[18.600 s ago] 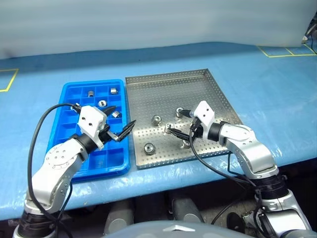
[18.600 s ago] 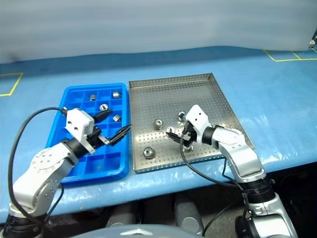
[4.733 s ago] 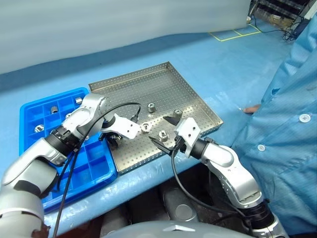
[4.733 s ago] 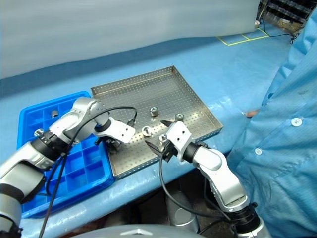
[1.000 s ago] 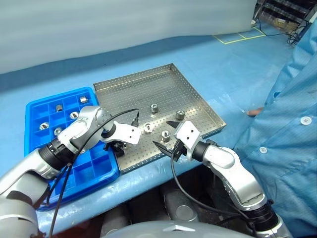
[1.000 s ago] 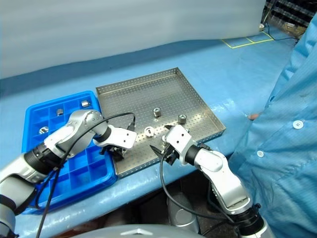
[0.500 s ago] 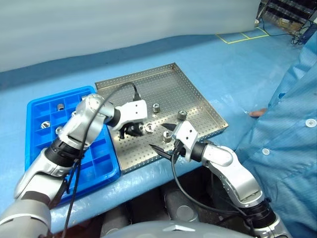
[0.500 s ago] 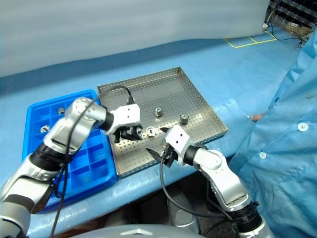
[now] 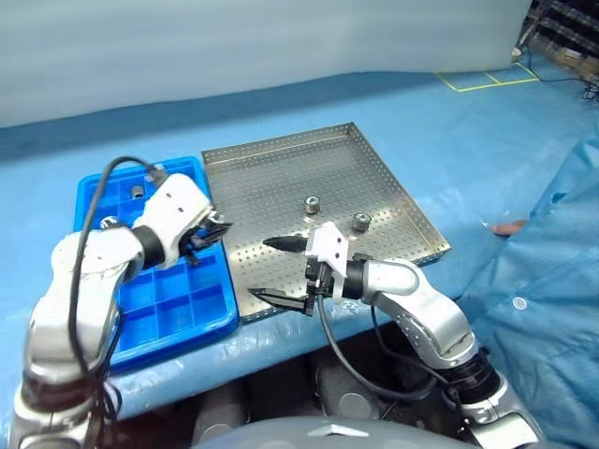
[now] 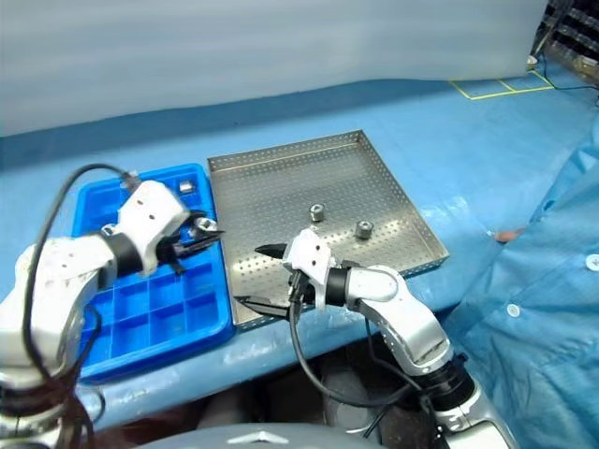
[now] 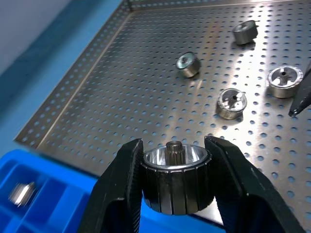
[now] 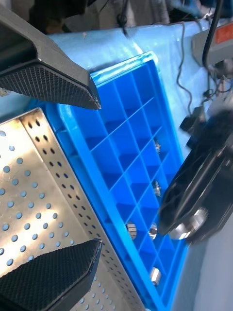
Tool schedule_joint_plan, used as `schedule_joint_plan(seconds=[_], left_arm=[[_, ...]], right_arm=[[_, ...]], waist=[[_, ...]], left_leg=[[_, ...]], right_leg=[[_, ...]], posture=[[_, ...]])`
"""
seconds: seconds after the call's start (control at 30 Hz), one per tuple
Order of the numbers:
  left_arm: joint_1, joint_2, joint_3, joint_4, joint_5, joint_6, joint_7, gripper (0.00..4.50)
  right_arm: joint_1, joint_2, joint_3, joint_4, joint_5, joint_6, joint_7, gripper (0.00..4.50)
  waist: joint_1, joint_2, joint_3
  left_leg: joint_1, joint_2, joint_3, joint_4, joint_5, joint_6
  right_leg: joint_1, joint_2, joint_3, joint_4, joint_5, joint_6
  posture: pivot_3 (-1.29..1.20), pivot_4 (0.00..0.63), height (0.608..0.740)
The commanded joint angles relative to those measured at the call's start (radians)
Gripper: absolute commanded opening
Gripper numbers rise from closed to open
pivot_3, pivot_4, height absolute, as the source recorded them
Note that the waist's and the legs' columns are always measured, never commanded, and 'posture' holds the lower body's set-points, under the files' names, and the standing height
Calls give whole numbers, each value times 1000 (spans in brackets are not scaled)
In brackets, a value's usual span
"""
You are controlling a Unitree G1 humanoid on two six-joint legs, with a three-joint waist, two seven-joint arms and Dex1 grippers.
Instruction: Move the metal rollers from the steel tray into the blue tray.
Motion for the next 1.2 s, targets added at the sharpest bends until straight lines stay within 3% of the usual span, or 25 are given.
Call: schedule_joint_plan(seconds=[0.03,0.17,0.33,0.97,1.0,1.17,1.2], left_arm=[[102,-24,119,-166,26,91,96,1707],[216,3,230,-180,4,69,115,1707],[300,-25,272,-180,-26,71,171,1707],[531,-28,339,-180,-262,-6,329,1707],[529,-31,335,-180,-264,1,345,2267],[490,-38,339,-180,-319,7,387,3662],[476,-42,343,-180,-339,4,388,3662]], right_arm=[[-21,-2,-21,-9,-1,-8,-8,4500],[-39,-12,-29,5,-5,5,-12,4500],[-59,-21,-19,24,-30,5,-18,4500],[-54,-17,-39,3,-30,31,-46,4500],[-56,-15,-38,3,-30,31,-47,4500],[-56,-11,-43,-4,-29,30,-50,4500],[-55,-12,-46,-5,-30,31,-54,4500]], waist=[[31,-1,0],[84,-1,0],[124,-1,-1],[139,-1,-1],[139,-1,0],[139,-1,0],[138,-1,0]], left_leg=[[0,0,0,0,0,0],[0,0,0,0,0,0],[2,1,0,2,1,-1],[1,2,1,2,0,-1],[1,2,2,2,0,-1],[1,2,2,1,0,-1],[1,2,2,1,0,-1]], right_leg=[[0,0,0,0,0,0],[0,0,-2,0,-2,-3],[2,-1,-3,0,-2,-3],[1,-2,-4,0,-2,-4],[1,-2,-4,-1,-2,-4],[1,-2,-4,-1,-2,-4],[1,-2,-4,0,-2,-4]], posture=[[-14,150,740],[29,150,740],[40,150,740],[44,150,740],[44,150,740],[28,150,740],[23,150,740]])
